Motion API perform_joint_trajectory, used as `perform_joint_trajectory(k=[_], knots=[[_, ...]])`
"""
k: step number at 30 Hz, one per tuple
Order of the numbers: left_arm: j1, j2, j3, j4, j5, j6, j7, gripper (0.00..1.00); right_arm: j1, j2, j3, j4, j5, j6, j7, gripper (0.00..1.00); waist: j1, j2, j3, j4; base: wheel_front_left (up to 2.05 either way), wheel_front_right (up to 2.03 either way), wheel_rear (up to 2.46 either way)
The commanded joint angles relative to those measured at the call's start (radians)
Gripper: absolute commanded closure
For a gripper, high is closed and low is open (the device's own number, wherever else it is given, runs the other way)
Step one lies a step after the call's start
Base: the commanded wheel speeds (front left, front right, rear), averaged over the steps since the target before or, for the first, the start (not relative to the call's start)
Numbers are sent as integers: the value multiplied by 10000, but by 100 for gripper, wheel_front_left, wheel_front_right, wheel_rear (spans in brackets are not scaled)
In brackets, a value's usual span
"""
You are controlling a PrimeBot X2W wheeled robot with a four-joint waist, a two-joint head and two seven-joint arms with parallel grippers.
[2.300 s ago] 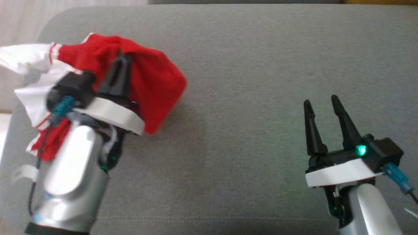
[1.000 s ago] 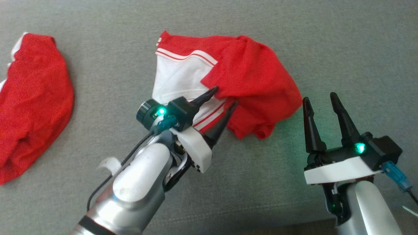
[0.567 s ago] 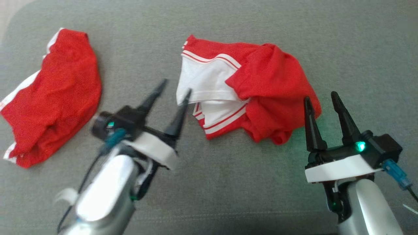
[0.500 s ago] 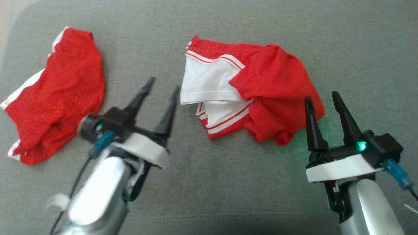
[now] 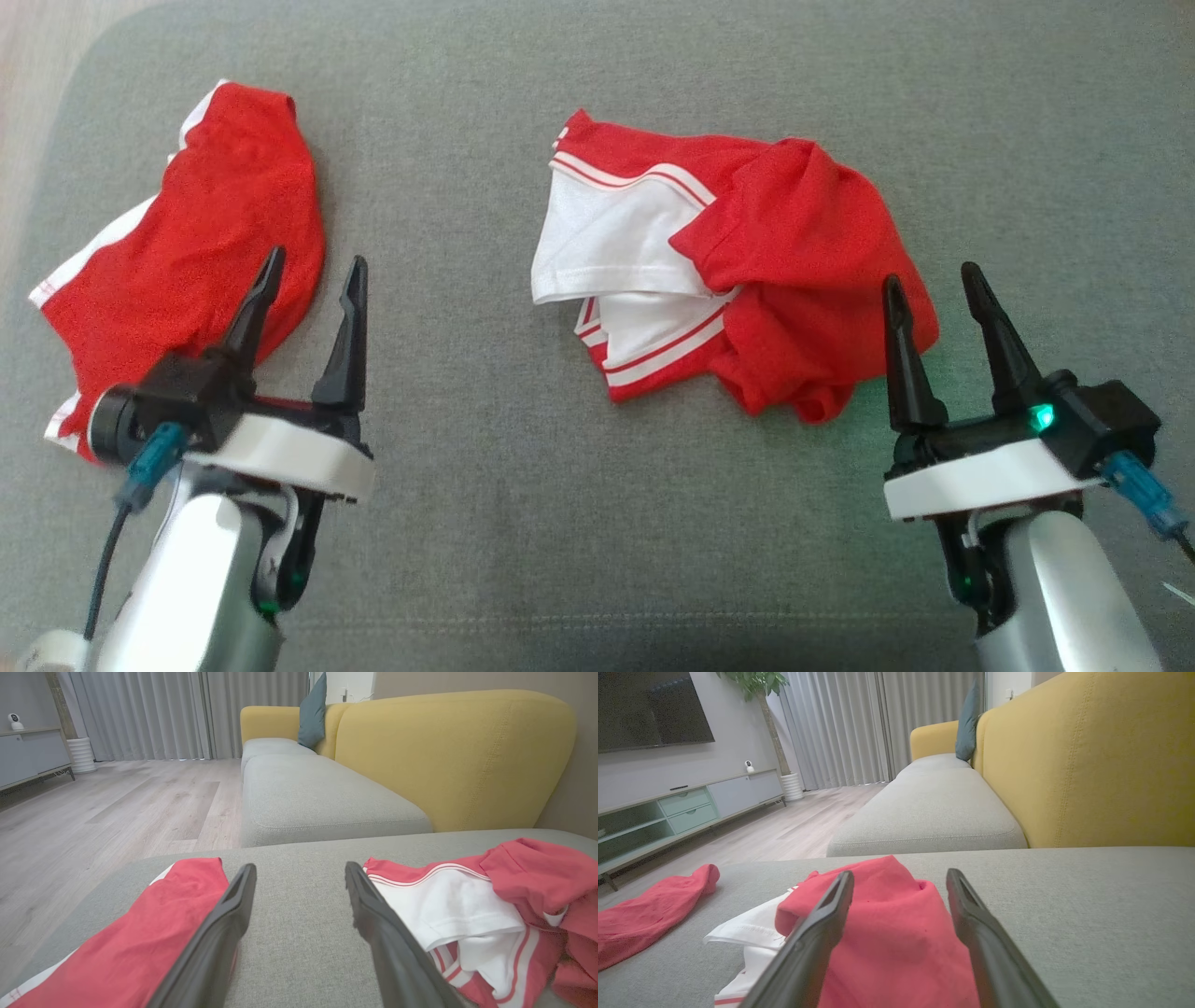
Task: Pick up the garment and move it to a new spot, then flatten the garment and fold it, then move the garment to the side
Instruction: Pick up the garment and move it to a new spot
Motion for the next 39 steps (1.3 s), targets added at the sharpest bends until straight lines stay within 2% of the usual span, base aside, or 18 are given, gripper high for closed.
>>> perform_joint_trajectory(k=[1, 11, 27, 39], knots=[[-114, 259, 455, -384, 160, -57, -77, 0, -230, -39, 134, -264, -41, -7, -20, 0, 0, 0, -66, -56, 0, 0, 0], [602, 150, 612, -415, 532, -240, -77, 0, 228, -39, 15, -312, -5, -7, -55, 0, 0, 0, -623, -194, 0, 0, 0], [1302, 146, 764, -386, 734, -200, -78, 0, 940, -39, -65, -650, 10, -7, 158, 0, 0, 0, -1490, -376, 0, 0, 0], [1470, 125, 736, -384, 736, -178, -78, 0, 1185, -39, -33, -768, 93, -7, 314, 0, 0, 0, -1651, -390, 0, 0, 0]])
